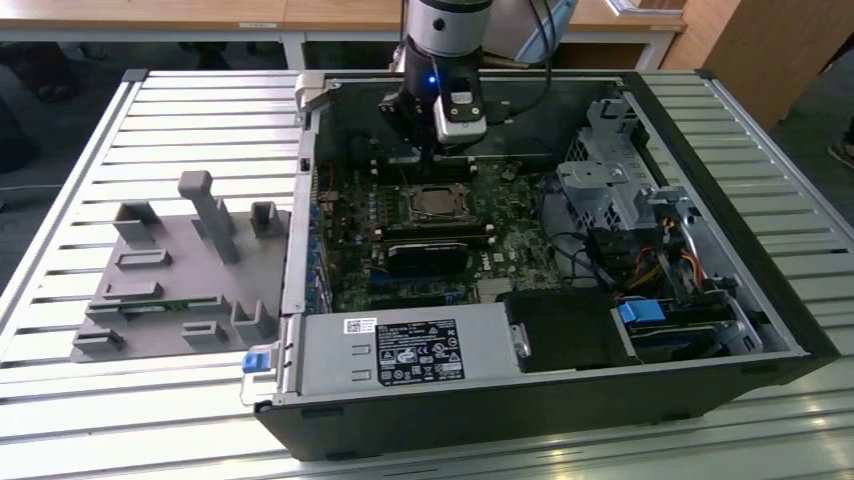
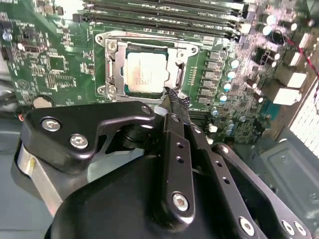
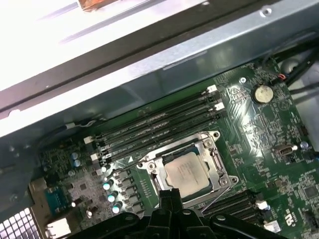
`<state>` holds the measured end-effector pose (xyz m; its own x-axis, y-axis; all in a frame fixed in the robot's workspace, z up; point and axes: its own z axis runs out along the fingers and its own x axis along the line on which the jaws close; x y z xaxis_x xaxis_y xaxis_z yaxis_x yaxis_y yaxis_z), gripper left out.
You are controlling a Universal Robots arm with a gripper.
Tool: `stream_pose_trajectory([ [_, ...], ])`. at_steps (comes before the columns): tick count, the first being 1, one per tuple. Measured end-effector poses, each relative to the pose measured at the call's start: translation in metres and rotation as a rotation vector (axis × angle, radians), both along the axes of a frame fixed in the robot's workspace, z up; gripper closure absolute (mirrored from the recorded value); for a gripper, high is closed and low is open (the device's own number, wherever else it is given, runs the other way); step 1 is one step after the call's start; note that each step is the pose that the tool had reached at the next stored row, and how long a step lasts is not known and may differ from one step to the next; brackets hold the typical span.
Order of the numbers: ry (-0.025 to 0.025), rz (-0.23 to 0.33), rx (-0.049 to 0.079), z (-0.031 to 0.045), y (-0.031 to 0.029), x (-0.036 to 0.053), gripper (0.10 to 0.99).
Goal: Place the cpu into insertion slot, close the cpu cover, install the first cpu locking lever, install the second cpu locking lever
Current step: 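Install the first cpu locking lever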
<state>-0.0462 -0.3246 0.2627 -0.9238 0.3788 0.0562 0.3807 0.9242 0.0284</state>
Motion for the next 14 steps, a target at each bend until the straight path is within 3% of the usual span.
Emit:
stream_pose_trajectory([
  [7, -0.0073, 0.096, 0.000, -0.0001, 0.0000, 0.0000, 0.980],
  [8, -0.0107, 0.105, 0.000, -0.0001, 0.0000, 0.0000, 0.980],
  [11, -0.0341, 0.121, 0.002, -0.0001, 0.0000, 0.0000, 0.980],
  [12, -0.0384, 0.125, 0.006, -0.0002, 0.0000, 0.0000, 0.980],
  [14, -0.0400, 0.145, 0.013, -0.0003, 0.0000, 0.0000, 0.980],
])
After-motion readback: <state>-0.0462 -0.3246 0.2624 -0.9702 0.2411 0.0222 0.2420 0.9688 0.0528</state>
